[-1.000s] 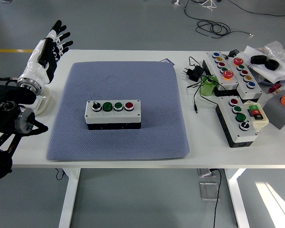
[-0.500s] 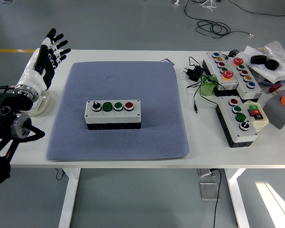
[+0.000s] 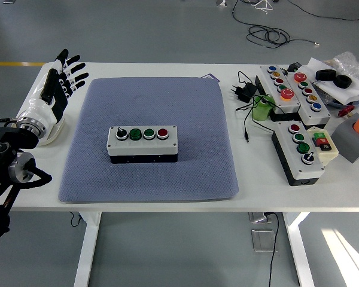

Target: Pick up the button,place it on the desk,press the button,press the button

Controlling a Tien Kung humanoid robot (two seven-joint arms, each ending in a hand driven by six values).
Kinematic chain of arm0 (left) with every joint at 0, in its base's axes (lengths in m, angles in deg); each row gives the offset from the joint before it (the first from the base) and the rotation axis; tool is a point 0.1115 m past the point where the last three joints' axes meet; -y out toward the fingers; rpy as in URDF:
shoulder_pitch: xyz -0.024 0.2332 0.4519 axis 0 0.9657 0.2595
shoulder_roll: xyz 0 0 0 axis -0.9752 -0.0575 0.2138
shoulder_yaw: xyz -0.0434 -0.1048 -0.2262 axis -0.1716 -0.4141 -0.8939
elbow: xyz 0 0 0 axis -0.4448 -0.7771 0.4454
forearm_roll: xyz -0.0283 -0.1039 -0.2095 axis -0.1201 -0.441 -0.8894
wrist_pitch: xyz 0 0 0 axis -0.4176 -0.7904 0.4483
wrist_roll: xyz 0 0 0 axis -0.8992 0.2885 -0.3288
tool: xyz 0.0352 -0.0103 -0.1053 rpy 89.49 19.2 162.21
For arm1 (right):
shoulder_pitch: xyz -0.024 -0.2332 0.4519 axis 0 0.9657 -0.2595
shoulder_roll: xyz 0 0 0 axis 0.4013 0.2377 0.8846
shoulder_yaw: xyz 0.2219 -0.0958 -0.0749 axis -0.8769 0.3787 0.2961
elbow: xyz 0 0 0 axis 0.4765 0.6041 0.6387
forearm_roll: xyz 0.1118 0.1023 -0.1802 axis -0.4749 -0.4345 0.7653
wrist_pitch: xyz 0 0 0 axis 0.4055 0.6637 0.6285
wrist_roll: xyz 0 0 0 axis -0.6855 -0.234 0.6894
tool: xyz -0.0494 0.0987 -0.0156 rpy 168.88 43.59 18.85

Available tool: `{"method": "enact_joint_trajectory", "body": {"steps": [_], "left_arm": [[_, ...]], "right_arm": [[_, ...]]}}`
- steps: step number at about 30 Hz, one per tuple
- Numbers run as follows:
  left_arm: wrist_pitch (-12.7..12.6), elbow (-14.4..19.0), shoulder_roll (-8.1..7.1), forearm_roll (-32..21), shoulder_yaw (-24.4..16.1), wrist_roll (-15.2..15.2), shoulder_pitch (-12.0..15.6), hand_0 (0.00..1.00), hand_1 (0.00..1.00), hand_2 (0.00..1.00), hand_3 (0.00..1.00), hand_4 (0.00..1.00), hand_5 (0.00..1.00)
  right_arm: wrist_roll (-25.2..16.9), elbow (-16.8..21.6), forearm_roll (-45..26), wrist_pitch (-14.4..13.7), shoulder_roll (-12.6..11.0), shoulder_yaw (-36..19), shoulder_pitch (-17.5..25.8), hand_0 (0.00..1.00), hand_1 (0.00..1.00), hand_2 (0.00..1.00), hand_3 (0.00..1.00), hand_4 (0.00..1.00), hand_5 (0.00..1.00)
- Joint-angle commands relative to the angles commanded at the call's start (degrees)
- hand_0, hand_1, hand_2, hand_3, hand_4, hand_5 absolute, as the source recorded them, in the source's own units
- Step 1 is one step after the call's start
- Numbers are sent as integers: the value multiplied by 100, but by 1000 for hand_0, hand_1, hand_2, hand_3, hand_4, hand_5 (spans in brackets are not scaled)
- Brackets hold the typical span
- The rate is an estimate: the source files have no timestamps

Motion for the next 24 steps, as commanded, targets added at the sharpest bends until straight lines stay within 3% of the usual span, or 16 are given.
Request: {"method": "enact_joint_trajectory", "body": {"steps": [24], "left_arm": [[34,-115,-33,-9,-33,-8,59,800,828,879,888,687,998]], "right_arm": [[-37,0,-135,11,19,55,10,787,797,817,751,412,479]]}}
